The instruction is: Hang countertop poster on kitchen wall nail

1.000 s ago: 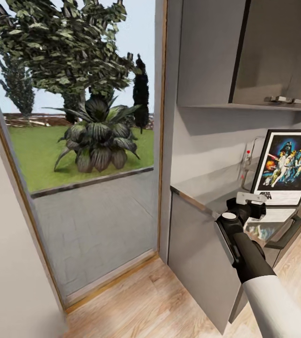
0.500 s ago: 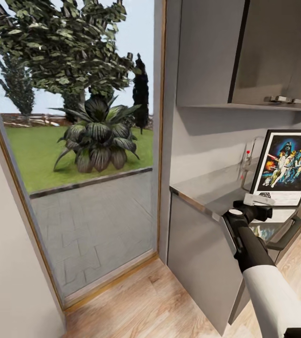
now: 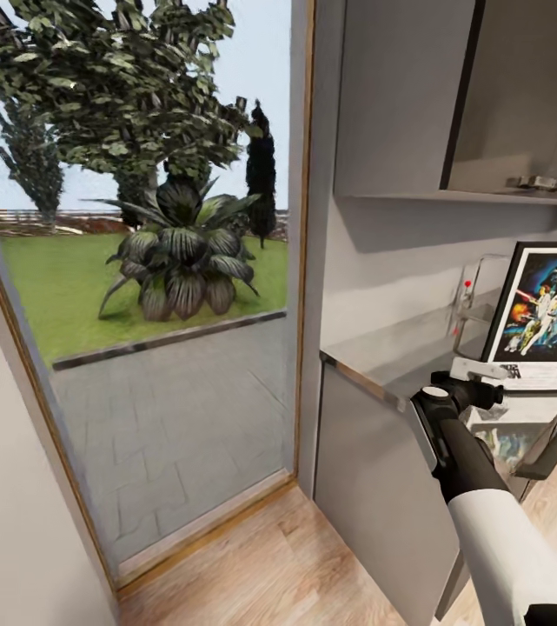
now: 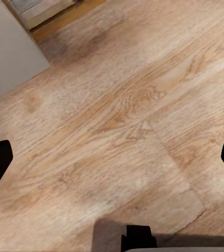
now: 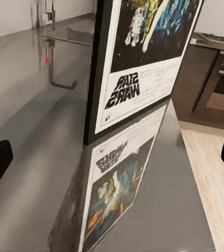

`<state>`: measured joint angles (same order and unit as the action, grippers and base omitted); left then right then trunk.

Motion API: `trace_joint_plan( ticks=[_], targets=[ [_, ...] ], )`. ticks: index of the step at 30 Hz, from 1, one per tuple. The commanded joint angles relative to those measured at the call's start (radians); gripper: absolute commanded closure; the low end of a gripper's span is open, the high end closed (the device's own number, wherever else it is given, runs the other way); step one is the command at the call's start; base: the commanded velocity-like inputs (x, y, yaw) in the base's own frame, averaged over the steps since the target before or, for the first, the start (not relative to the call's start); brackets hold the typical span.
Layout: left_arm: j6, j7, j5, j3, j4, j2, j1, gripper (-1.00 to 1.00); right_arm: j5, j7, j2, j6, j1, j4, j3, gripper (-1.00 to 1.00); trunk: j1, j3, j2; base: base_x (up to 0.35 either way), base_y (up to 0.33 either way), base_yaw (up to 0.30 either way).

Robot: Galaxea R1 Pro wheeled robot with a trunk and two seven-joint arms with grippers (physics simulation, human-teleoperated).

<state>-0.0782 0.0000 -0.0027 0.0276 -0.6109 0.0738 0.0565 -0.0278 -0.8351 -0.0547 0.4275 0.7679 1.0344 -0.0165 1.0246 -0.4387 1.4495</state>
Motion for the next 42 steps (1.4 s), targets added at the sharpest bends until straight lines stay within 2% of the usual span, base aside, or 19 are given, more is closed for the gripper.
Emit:
trace_joint_plan(
  ticks=[1, 10, 18, 42],
  targets=[
    [-0.002, 0.0, 0.0, 0.001, -0.001, 0.0, 0.0, -1.0, -0.003, -0.004, 0.0, 0.007, 0.001, 0.001, 0.001, -1.0, 0.0, -0.001, 0.0, 0.235, -0.035, 0.0],
    [-0.002, 0.001, 0.0, 0.001, -0.001, 0.0, 0.0, -1.0, -0.003, -0.004, 0.0, 0.007, 0.001, 0.001, 0.001, -1.0, 0.0, -0.001, 0.0, 0.104, -0.037, 0.0],
    [-0.001, 0.002, 0.0, 0.003, -0.001, 0.0, 0.0, -1.0, -0.003, -0.005, -0.002, 0.007, 0.001, 0.001, 0.0, -1.0, 0.0, -0.001, 0.0, 0.159, -0.191, 0.0],
    [-0.002, 0.002, 0.001, 0.003, -0.001, 0.0, 0.0, -1.0, -0.003, -0.005, -0.005, 0.005, 0.001, 0.0, -0.002, -1.0, 0.0, -0.001, 0.0, 0.053, -0.053, 0.0]
  ],
)
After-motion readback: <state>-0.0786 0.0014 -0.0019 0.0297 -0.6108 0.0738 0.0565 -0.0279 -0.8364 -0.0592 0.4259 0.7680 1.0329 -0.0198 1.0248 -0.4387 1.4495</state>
